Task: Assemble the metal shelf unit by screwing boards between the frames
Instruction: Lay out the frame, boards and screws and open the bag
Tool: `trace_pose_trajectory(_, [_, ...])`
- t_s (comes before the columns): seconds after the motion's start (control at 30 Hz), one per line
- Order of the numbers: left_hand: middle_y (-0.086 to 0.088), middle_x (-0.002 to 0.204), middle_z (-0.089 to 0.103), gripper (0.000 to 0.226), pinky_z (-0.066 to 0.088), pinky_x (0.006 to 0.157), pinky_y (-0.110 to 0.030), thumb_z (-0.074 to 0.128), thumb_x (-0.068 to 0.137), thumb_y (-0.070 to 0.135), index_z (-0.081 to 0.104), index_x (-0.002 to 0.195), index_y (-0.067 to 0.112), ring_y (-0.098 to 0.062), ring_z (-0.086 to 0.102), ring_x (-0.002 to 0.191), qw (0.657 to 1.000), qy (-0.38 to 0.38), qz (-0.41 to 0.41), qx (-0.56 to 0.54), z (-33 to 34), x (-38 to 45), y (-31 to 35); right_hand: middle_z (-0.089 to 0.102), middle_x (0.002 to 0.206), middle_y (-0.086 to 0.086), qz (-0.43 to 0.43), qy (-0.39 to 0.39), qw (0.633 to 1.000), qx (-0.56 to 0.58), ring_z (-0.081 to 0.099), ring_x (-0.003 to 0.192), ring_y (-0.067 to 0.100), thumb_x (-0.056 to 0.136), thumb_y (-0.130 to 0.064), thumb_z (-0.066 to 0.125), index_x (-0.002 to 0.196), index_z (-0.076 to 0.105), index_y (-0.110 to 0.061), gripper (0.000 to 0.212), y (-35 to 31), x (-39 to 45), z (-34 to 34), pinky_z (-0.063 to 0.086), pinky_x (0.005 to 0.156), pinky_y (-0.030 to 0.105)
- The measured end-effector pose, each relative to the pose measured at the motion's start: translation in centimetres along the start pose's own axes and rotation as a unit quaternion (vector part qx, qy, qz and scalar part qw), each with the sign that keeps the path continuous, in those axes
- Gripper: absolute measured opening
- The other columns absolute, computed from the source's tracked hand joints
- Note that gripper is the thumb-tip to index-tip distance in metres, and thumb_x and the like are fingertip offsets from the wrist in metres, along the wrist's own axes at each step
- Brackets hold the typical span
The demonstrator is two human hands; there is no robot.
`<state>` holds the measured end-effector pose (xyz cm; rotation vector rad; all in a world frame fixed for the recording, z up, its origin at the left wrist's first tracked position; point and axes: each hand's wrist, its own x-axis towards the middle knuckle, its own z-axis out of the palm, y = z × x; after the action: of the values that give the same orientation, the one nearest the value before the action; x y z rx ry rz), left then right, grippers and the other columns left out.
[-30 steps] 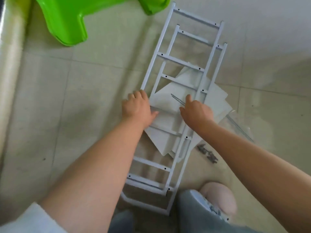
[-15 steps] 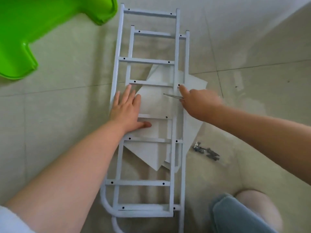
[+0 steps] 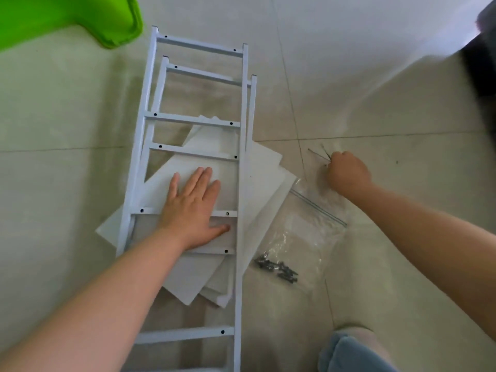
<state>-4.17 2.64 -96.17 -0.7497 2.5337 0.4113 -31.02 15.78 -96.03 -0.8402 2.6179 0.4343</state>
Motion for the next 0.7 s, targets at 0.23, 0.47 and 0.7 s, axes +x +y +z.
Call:
trace_pose_trajectory(0.23, [-0.008,0.156,0.000,0.071,0.004,0.116,-0.044,0.053,0.087,0.046,0.023,0.143,0.014,-0.022,0.000,0.144,0.999,-0.027,-0.045,0.012,-2.2,0.2,2.1,0.045,0.124,0.022,0.044,-0.008,0.996,0.081,0.047,0.113,0.038,0.093,-0.005,0.034,0.119,0.045,0.002,0.029,3.0,0.1,1.4,0.041,0.089,0.040])
trace_pose_trajectory(0.47, [-0.006,0.153,0.014,0.053,0.009,0.115,-0.041,0.049,0.090,0.028,0.033,0.140,0.016,-0.021,0.013,0.141,0.996,-0.043,-0.078,-0.004,-2.5,-1.2,2.6,0.041,0.126,0.022,-0.004,0.010,0.997,0.082,0.040,0.118,0.036,0.095,-0.008,0.036,0.123,0.044,0.002,0.031,1.7,-0.3,2.1,0.039,0.092,0.040])
trace_pose_trajectory(0.7, [-0.005,0.153,0.015,0.057,0.011,0.115,-0.037,0.046,0.092,0.032,0.025,0.142,0.014,-0.020,0.011,0.142,0.994,0.017,-0.106,-0.022,-1.9,-3.7,0.6,0.044,0.129,0.017,0.018,0.005,0.999,0.029,0.041,0.120,0.033,0.096,-0.016,0.034,0.127,0.043,-0.004,0.034,-0.1,-0.6,1.2,0.037,0.094,0.040])
